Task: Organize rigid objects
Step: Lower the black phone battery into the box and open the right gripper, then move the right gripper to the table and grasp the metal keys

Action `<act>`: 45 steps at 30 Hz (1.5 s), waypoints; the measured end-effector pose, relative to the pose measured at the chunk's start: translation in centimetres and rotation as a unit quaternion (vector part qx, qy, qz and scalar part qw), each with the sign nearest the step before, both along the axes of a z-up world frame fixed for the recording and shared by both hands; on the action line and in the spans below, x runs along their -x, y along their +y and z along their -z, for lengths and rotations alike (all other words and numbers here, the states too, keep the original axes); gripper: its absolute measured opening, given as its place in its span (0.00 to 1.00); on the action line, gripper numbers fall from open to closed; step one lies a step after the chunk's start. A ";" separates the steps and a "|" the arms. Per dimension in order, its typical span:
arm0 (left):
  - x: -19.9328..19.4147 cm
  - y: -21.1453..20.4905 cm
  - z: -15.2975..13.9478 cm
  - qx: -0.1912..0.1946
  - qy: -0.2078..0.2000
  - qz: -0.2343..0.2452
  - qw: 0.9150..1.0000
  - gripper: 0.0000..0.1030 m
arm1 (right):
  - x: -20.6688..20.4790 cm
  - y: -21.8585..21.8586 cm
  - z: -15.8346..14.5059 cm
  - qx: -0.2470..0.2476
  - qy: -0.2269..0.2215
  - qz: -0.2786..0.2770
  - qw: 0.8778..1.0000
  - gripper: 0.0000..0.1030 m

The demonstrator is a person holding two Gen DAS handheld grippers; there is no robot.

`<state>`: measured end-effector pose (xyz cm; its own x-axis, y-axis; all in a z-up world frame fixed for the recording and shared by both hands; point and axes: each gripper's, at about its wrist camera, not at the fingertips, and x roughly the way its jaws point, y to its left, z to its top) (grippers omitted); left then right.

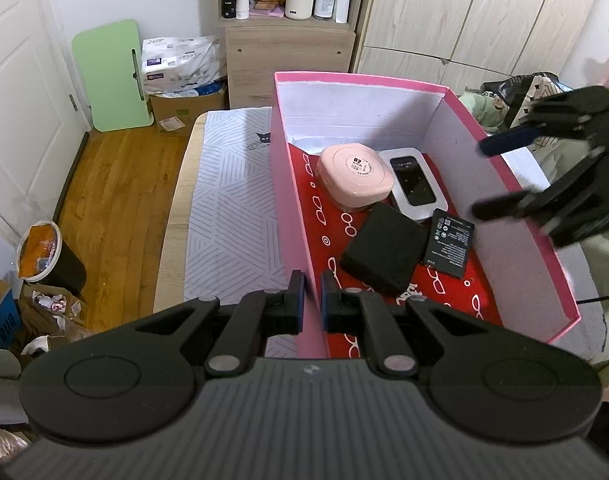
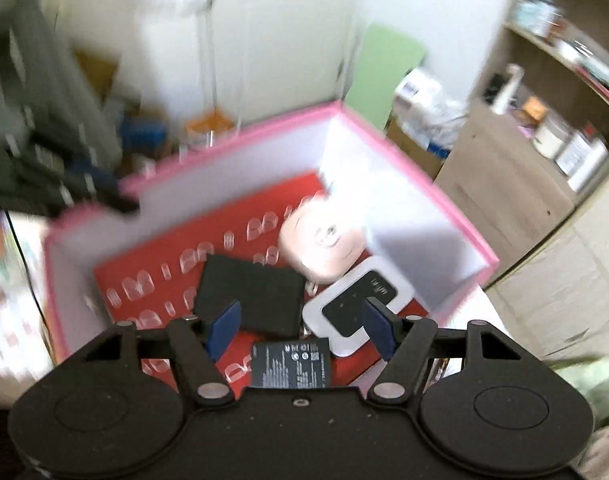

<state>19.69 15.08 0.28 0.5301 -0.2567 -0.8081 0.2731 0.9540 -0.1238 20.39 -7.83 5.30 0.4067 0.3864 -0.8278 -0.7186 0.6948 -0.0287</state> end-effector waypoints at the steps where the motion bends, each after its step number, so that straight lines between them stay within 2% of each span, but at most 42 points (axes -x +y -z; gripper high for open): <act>1: 0.0 0.0 0.0 -0.001 -0.001 0.000 1.000 0.07 | 0.1 -1.4 -0.4 -0.025 0.002 0.014 1.000 0.70; 6: 0.0 -0.3 -0.1 -0.008 0.002 -0.002 1.000 0.07 | 1.3 -6.3 -0.6 -0.101 0.003 0.083 0.991 0.70; 10: 0.0 -0.4 -0.1 -0.009 0.002 -0.008 1.000 0.07 | 2.8 -10.7 1.3 -0.143 0.003 0.151 0.978 0.70; 16: 0.0 -0.3 -0.2 -0.004 0.005 -0.020 1.000 0.07 | 5.7 -12.5 7.2 -0.144 0.011 0.182 0.973 0.49; 22: -0.1 -0.7 -0.2 -0.010 0.008 -0.025 1.000 0.07 | 6.1 -13.3 12.0 -0.132 -0.002 0.245 0.960 0.46; 25: -0.2 -0.6 -0.2 -0.011 0.011 -0.026 1.000 0.07 | 5.1 -13.7 13.6 -0.156 0.005 0.265 0.951 0.46; 27: -0.3 -0.7 -0.2 -0.012 0.013 -0.026 1.000 0.07 | 4.6 -13.5 14.2 -0.161 -0.007 0.268 0.950 0.44; 29: -0.3 -0.7 -0.2 -0.015 0.011 -0.027 0.999 0.07 | 4.6 -12.5 14.3 -0.138 -0.027 0.258 0.956 0.27; 34: -0.2 -0.6 -0.2 -0.012 0.012 -0.029 0.999 0.07 | 5.4 -11.7 14.3 -0.139 -0.043 0.240 0.960 0.23; 35: -0.2 -0.6 -0.2 -0.012 0.012 -0.030 0.999 0.07 | 5.5 -11.9 14.2 -0.146 -0.043 0.240 0.959 0.16; 36: -0.2 -0.6 -0.2 -0.011 0.013 -0.030 0.999 0.07 | 5.5 -12.2 14.1 -0.158 -0.043 0.243 0.956 0.02; 39: -0.2 -0.6 -0.2 -0.013 0.012 -0.030 0.999 0.07 | 5.2 -13.1 13.8 -0.190 -0.028 0.248 0.950 0.02; 44: -0.2 -0.6 -0.2 -0.012 0.012 -0.030 0.999 0.07 | 5.3 -13.2 13.5 -0.170 -0.033 0.249 0.953 0.03; 45: -0.2 -0.6 -0.2 -0.011 0.012 -0.030 0.999 0.07 | 5.6 -13.3 13.3 -0.169 -0.034 0.248 0.953 0.08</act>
<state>19.89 14.49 0.47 0.5238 -0.2068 -0.8263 0.2124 0.9711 -0.1084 14.80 -21.08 -8.01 0.6575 0.3716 -0.6555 -0.3029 0.9269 0.2216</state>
